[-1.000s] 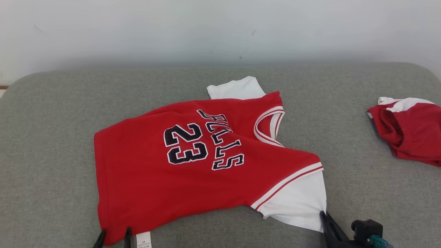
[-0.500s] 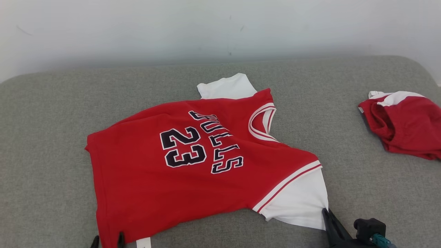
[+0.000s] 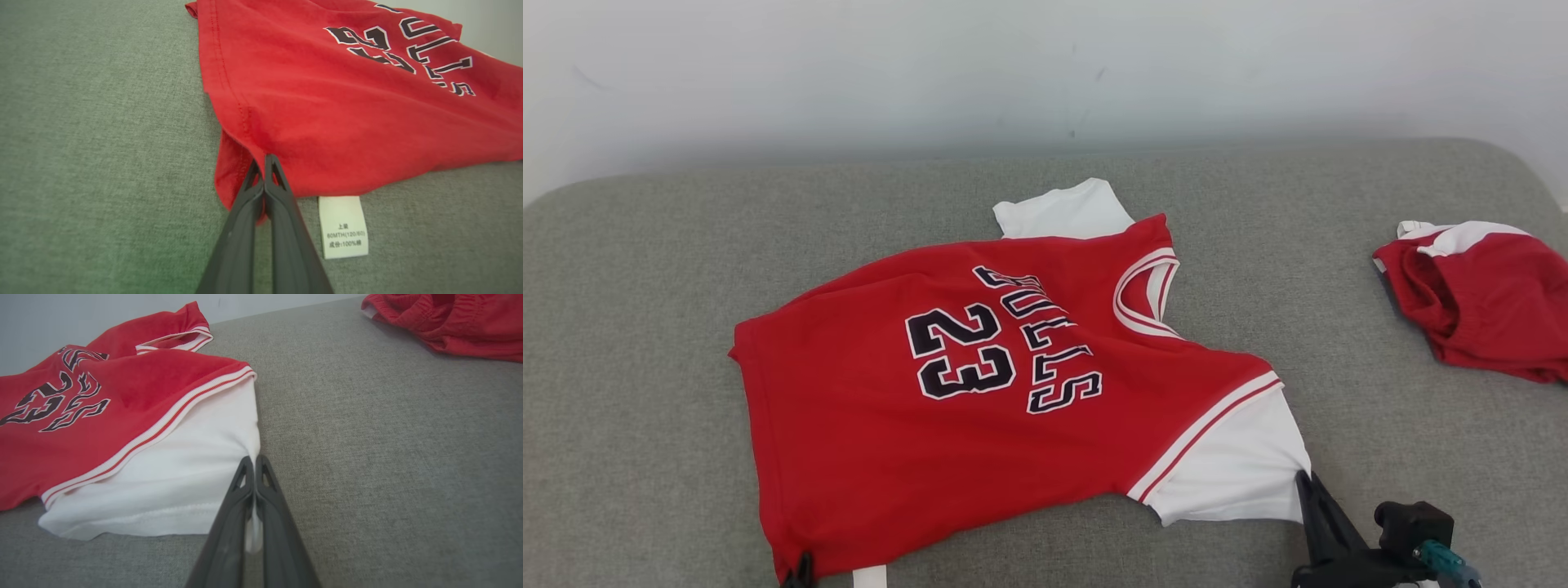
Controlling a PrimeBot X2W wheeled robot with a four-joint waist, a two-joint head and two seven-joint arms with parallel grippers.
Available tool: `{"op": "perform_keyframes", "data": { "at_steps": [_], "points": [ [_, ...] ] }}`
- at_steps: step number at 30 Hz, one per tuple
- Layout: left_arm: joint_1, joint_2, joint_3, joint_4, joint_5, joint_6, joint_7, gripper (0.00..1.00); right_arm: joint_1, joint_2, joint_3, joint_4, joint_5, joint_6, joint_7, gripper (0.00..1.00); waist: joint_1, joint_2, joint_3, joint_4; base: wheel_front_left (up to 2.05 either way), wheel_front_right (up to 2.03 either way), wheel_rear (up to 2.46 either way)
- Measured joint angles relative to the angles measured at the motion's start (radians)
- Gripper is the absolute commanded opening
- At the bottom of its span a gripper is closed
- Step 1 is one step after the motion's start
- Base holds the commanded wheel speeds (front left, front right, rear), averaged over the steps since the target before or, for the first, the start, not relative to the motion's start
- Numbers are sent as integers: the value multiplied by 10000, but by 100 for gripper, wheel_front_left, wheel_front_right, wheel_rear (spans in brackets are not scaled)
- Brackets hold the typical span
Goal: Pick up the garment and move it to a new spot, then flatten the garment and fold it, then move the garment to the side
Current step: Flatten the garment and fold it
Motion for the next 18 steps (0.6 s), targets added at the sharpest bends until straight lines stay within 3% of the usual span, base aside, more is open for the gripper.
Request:
{"op": "perform_keyframes", "data": {
  "at_steps": [6, 11, 18],
  "points": [
    [-69, -4, 50, -564, -12, -167, 0, 0, -58, -2, -31, -686, 150, 0, 4, 0, 0, 0, -158, -28, 0, 0, 0],
    [-1034, 59, 148, -1331, 337, -593, 0, 0, -553, -36, 130, -1649, 485, 0, 6, 0, 0, 0, -320, 49, 0, 0, 0],
    [-4181, 1511, -596, -1243, 895, -828, 0, 0, -2842, -780, 523, -2673, 777, -2, 6, 0, 0, 1, -360, 84, 0, 0, 0]
  ]
}}
